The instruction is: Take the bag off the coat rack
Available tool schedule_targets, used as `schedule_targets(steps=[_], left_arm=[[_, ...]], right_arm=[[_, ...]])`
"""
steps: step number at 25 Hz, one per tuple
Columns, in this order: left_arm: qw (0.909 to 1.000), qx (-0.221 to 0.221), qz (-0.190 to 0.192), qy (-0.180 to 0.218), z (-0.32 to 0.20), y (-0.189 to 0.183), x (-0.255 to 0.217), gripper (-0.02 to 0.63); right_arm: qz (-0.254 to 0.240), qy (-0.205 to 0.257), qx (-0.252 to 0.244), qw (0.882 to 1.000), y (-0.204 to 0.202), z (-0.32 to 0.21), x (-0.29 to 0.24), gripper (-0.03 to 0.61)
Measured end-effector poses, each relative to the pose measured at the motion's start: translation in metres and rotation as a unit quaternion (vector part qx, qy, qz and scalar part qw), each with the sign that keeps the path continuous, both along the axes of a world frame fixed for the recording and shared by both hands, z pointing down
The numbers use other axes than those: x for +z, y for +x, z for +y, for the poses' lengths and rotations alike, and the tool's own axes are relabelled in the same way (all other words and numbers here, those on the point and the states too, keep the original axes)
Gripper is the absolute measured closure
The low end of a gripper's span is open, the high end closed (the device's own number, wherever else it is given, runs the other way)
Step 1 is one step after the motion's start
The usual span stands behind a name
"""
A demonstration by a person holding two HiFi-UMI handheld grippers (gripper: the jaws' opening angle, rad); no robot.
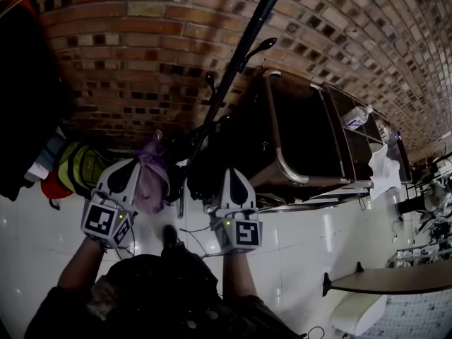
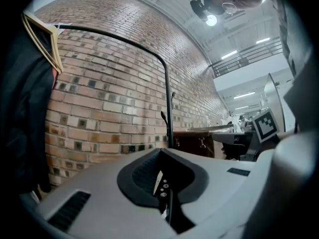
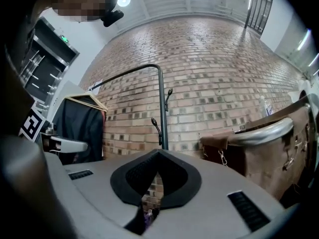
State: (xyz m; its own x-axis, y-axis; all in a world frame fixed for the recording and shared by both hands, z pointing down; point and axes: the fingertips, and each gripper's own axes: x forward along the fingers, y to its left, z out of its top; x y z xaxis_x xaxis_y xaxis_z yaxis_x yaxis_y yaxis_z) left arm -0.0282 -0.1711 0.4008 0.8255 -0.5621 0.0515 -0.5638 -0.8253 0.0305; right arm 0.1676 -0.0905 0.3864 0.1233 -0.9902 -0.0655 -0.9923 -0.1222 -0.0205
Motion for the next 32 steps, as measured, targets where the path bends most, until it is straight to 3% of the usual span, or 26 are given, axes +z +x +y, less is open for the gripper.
schedule_targets(steps=[6, 18, 23, 32], left_arm=[[0.9998, -0.019, -0.006, 0.001, -0.031, 0.041, 0.008, 0.574], [0.9989, -0.047, -0.005, -0.004, -0.069, 0.095, 0.033, 0.574], [0.9985, -0.055, -0.005, -0.009, -0.079, 0.109, 0.042, 0.574], [0.9985, -0.047, -0.009, -0.025, -0.095, 0.108, 0.050, 0.574]], right_arm=[[-0.018, -0.037, -0.027, 0.999, 0.033, -0.045, 0.034, 0.560], [-0.023, -0.098, -0.108, 0.989, 0.065, -0.117, 0.106, 0.457], [-0.046, -0.095, -0.130, 0.986, 0.073, -0.141, 0.126, 0.436], [-0.027, -0.146, -0.134, 0.980, 0.068, -0.170, 0.153, 0.428]])
